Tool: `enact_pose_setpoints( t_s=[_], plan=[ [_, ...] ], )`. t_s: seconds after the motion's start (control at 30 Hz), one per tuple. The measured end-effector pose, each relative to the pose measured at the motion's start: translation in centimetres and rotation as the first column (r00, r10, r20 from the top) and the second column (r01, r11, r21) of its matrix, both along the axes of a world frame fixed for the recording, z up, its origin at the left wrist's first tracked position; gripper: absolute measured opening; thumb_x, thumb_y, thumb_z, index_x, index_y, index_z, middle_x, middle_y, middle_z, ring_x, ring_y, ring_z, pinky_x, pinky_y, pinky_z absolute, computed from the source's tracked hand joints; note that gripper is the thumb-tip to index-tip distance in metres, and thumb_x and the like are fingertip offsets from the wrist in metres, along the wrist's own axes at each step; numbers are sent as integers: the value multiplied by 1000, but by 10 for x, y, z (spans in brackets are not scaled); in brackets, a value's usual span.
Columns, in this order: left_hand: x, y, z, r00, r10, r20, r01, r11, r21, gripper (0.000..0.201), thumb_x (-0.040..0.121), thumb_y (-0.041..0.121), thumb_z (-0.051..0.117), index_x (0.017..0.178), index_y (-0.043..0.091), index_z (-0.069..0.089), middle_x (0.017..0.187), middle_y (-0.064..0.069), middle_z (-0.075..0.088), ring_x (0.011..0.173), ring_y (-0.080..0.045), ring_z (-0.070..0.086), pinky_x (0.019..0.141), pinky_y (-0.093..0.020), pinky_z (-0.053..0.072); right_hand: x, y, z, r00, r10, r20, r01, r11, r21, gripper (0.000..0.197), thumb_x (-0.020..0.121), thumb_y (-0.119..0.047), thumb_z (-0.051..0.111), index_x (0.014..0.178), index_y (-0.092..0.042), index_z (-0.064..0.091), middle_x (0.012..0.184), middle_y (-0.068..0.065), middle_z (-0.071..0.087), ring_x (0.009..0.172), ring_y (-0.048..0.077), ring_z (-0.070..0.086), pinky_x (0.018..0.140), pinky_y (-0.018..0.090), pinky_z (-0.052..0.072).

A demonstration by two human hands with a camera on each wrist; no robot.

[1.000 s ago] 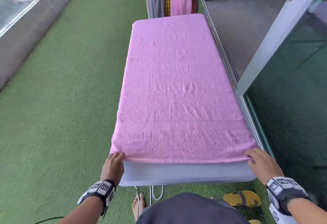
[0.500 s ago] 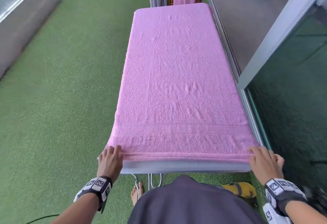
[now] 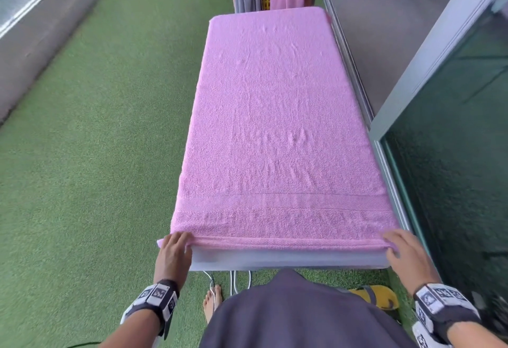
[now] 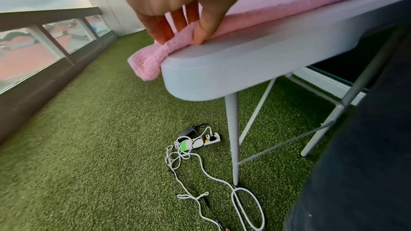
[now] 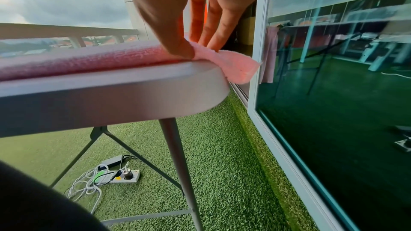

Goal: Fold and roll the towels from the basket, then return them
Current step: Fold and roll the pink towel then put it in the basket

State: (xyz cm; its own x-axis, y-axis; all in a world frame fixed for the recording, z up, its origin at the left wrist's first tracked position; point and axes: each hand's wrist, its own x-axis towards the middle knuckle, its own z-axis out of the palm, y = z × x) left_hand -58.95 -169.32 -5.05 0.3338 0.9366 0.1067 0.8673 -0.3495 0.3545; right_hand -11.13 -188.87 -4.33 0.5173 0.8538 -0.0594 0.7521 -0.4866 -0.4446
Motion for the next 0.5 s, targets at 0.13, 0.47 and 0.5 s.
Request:
enact_pose_setpoints(
  t_s=[0.13, 0.47, 0.5],
  plan=[
    [0, 1, 4, 999, 42, 21, -42, 999, 2, 23, 71, -12, 72, 76, 10, 69, 72, -2, 67, 68, -21, 57, 72, -29, 38, 6, 3, 5, 988, 45, 146, -41, 999, -31, 29, 71, 7, 69, 63, -20, 63, 67, -4, 61, 69, 22, 52, 71, 35, 37],
    [12, 0, 7, 996, 85, -38, -85, 996, 19, 32, 68, -7, 58, 91, 15, 49, 84, -2, 49, 75, -15, 41, 73, -34, 42, -2, 10, 13, 979, 52, 195, -45, 998, -43, 19, 77, -1, 66, 84, -17, 61, 90, 2, 56, 83, 20, 49, 80, 35, 32],
    [13, -5, 4, 1000, 12, 6, -12, 999, 35, 29, 68, -4, 54, 90, 14, 48, 82, -2, 50, 76, -12, 37, 74, -29, 40, -6, 8, 9, 983, 113, 144, -107, 993, -48, 22, 75, 2, 68, 83, -17, 61, 89, 0, 56, 82, 19, 50, 79, 35, 37]
  ],
)
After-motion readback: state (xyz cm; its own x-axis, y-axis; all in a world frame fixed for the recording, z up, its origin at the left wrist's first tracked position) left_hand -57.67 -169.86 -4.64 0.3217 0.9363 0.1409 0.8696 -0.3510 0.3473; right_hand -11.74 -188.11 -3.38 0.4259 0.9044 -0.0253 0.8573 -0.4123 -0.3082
